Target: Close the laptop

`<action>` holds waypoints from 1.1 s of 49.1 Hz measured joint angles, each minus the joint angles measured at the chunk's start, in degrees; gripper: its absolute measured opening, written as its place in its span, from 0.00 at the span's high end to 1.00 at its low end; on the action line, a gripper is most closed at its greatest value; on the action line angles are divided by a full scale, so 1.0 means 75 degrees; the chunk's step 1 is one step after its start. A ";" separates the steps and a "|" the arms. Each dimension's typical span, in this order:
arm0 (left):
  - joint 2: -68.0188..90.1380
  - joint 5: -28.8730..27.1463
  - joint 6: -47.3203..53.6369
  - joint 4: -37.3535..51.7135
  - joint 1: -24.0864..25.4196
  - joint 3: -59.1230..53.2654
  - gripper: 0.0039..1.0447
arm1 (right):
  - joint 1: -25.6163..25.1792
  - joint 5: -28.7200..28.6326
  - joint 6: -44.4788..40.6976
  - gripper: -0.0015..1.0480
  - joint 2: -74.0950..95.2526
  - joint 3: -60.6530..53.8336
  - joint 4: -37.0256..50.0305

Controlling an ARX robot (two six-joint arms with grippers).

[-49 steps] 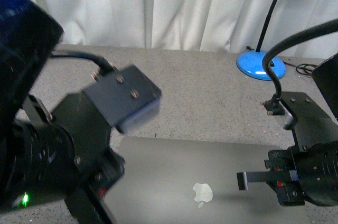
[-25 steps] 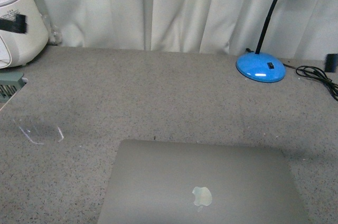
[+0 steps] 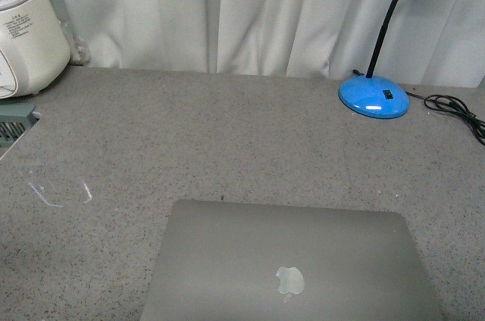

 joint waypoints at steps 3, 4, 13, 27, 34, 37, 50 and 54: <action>-0.0495 -0.0149 -0.0166 -0.0058 -0.0163 -0.0251 0.96 | 0.0189 0.0221 -0.0044 0.99 -0.0172 -0.0117 0.0114; -0.0554 -0.0160 -0.0198 -0.0058 -0.0187 -0.0283 0.96 | 0.0239 0.0259 -0.0041 0.99 -0.0187 -0.0143 0.0146; -0.1145 -0.0443 -0.0912 -0.0070 -0.0335 -0.0819 0.96 | 0.0417 0.0411 -0.0017 0.99 0.0096 -0.0484 0.0638; -0.2684 0.0262 -0.1609 0.0169 0.0058 -0.1644 0.96 | 0.0271 0.0254 0.0181 0.99 -0.0341 -0.0854 0.1373; -0.3879 0.2174 -0.0959 -0.0694 0.0624 -0.1673 0.96 | -0.0478 -0.1282 0.0501 0.99 -0.1789 -0.0836 0.0490; -0.4150 0.2317 -0.0816 -0.0941 0.0647 -0.1673 0.96 | -0.0930 -0.1813 0.0565 0.99 -0.2719 -0.0836 -0.0385; -0.4893 0.2317 -0.0659 -0.1682 0.0667 -0.1673 0.96 | -0.1941 -0.2716 0.0624 0.99 -0.4095 -0.0836 -0.1641; -0.5047 0.2314 -0.0650 -0.1839 0.0667 -0.1673 0.96 | -0.2425 -0.3407 0.0627 0.99 -0.4307 -0.0836 -0.1859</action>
